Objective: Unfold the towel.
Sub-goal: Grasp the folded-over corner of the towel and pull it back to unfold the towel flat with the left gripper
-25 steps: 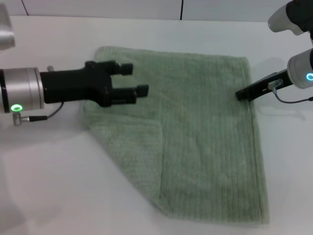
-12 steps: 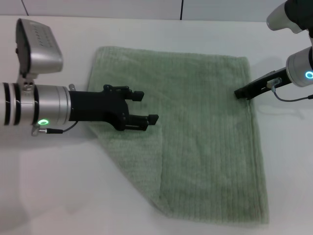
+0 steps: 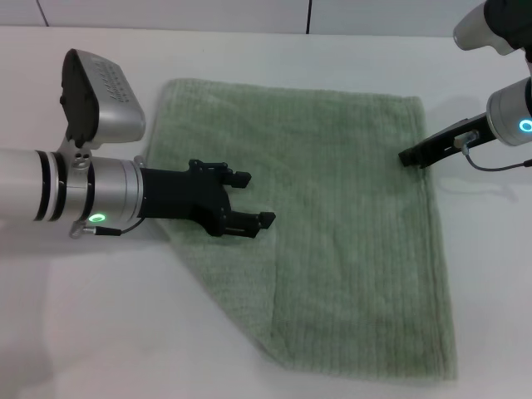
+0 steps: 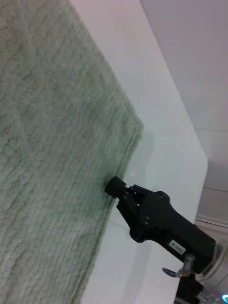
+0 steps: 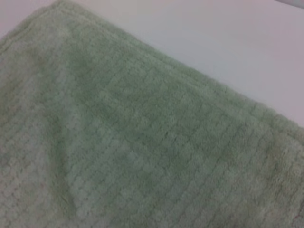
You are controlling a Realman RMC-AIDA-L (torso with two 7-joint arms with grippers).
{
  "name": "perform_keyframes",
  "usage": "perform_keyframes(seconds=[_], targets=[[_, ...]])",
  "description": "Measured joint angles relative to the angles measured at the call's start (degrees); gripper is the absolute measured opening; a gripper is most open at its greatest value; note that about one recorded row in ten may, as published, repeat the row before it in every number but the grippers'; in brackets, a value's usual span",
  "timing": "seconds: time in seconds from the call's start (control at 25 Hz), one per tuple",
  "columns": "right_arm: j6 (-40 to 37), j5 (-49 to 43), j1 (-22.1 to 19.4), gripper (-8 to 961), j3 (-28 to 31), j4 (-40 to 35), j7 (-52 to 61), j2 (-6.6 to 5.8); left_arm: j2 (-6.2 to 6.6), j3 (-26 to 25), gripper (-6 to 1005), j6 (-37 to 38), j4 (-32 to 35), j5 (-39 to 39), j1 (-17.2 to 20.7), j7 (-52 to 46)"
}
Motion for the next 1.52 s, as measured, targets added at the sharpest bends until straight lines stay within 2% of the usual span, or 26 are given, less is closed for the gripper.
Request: perform_keyframes(seconds=[0.4, 0.72, 1.08, 1.52], targets=[[0.0, 0.0, 0.0, 9, -0.1, 0.4, 0.0, -0.13, -0.16, 3.8, 798, -2.8, -0.9, -0.8, -0.8, -0.1], [0.0, 0.0, 0.5, 8, -0.2, 1.5, 0.0, -0.28, -0.17, 4.3, 799, -3.5, -1.4, -1.0, -1.2, -0.1], [0.2, 0.0, 0.5, 8, -0.2, 1.5, 0.0, -0.28, -0.15, 8.5, 799, -6.3, -1.5, -1.1, -1.9, -2.2], [0.2, 0.0, 0.5, 8, 0.0, 1.5, -0.5, -0.29, -0.15, 9.1, 765, -6.9, -1.5, -1.1, -2.2, -3.0]])
